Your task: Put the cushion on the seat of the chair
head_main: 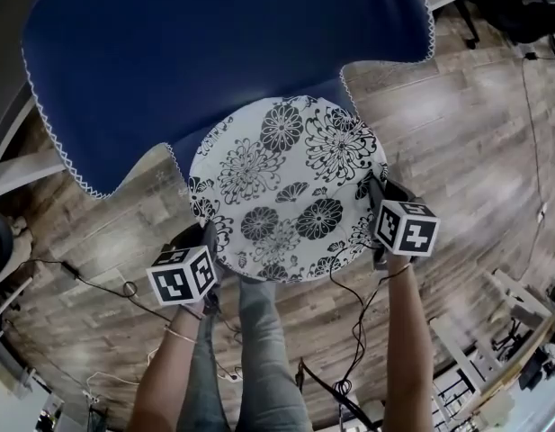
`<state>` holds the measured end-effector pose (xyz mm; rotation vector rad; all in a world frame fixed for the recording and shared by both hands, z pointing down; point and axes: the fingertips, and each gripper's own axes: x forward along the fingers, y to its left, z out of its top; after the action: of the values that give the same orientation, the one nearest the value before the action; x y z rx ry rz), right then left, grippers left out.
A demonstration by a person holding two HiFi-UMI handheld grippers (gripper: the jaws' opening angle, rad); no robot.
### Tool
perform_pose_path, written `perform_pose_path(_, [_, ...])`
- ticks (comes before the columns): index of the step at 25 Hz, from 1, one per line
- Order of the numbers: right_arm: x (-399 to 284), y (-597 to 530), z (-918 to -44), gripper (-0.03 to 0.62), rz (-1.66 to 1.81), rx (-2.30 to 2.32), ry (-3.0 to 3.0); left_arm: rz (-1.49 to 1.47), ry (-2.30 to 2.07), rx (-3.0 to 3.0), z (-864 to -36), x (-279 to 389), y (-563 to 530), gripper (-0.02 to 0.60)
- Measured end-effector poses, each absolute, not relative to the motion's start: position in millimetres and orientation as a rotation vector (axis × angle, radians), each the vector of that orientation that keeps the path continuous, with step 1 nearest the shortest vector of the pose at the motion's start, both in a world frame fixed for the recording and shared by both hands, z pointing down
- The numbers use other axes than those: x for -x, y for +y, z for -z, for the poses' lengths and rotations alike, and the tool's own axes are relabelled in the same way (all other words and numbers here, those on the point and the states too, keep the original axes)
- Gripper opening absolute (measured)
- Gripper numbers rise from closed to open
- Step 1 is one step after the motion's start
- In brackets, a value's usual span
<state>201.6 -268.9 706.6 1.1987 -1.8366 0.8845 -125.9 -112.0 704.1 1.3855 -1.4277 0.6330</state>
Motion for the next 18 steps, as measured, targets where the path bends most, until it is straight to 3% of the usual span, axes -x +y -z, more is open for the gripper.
perform_pose_path(18, [-209, -272, -720, 0.131, -0.870, -1.210, -1.819, -0.537, -1.434, -1.344, -711, 127, -110, 0.015])
